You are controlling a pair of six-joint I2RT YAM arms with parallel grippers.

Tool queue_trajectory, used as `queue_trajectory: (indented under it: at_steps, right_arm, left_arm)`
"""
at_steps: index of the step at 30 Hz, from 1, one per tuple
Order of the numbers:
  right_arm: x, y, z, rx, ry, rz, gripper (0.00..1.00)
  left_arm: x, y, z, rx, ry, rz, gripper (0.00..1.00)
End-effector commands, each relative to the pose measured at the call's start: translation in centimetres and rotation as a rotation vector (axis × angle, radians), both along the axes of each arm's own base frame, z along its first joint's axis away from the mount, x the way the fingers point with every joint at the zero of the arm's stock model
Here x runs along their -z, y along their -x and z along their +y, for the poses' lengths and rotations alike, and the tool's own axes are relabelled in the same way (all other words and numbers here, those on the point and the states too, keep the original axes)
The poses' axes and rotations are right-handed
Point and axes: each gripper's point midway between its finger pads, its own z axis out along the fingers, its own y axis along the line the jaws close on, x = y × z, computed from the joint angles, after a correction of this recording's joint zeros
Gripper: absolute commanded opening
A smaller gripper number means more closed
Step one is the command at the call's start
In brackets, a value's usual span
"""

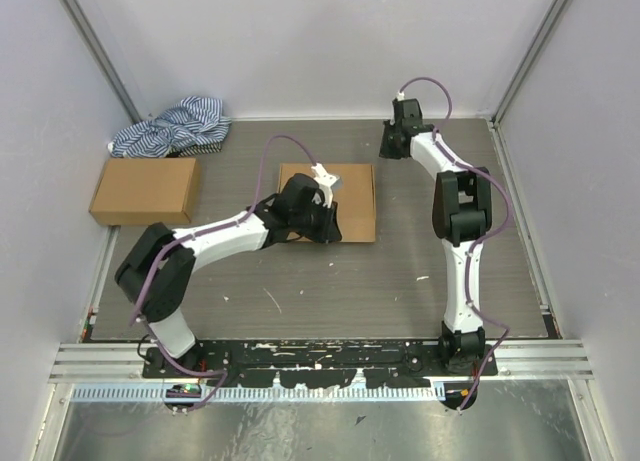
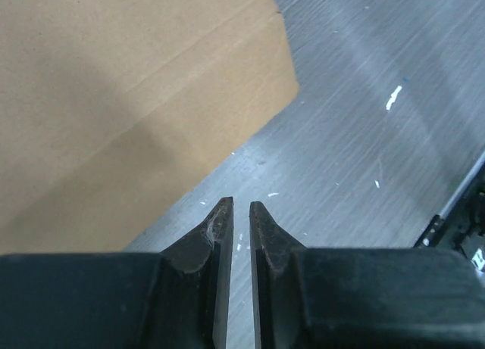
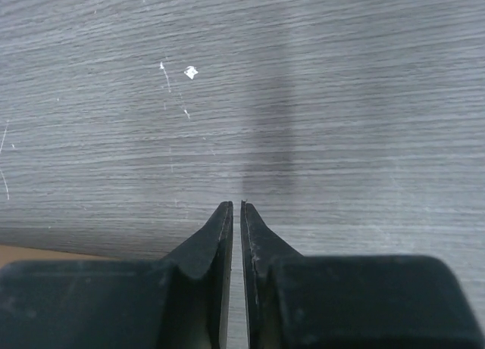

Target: Fold the paper box

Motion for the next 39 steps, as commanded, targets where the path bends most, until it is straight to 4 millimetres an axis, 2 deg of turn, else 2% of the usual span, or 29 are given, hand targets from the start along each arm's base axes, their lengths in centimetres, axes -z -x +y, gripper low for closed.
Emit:
queue_trajectory:
  at_steps: [1,9,12,16,22,26,28,34,39]
  right_arm:
    - [-3.7,-1.4,3.9,-0.154,-0.106,-0.091,0.15]
    - [-2.2,-0.5,6.7,-0.281,-0.222,-0.049,0.11]
    - [-1.6,0.9,7.5,-0.326,-0.264,-0.012,0.11]
    - [-0.3,4.2,8.7,-0.377,-0.306,0.065,0.10]
    - [1.7,9.2,10.4,-0.429,-0.244,0.144,0.10]
    - [2.5,11.7,11.5,-0.469,-0.226,0.180,0.10]
    - [2.7,13.2,12.1,-0.500,-0.227,0.203,0.10]
    - [3.1,18.1,13.8,-0.584,-0.207,0.272,0.12]
    - [6.0,22.3,13.9,-0.572,-0.142,0.390,0.12]
  left_arm:
    - [0.6,-2.0,-2.0,-0.008,0.028,-0.033,0.22]
    - [2.8,-3.0,-4.2,-0.012,0.005,-0.034,0.23]
    - [3.5,-3.3,-4.2,-0.034,-0.003,-0.034,0.23]
    - [4.2,-3.8,-3.9,-0.071,-0.019,-0.057,0.23]
    - [6.0,-3.3,-3.1,-0.104,-0.102,-0.108,0.23]
    - [7.4,-2.9,-2.4,-0.157,-0.197,-0.201,0.22]
    - [7.8,-3.4,-1.7,-0.230,-0.253,-0.282,0.22]
    - [6.1,-4.6,0.2,-0.448,-0.369,-0.494,0.21]
    - [5.5,-5.9,2.0,-0.583,-0.494,-0.567,0.18]
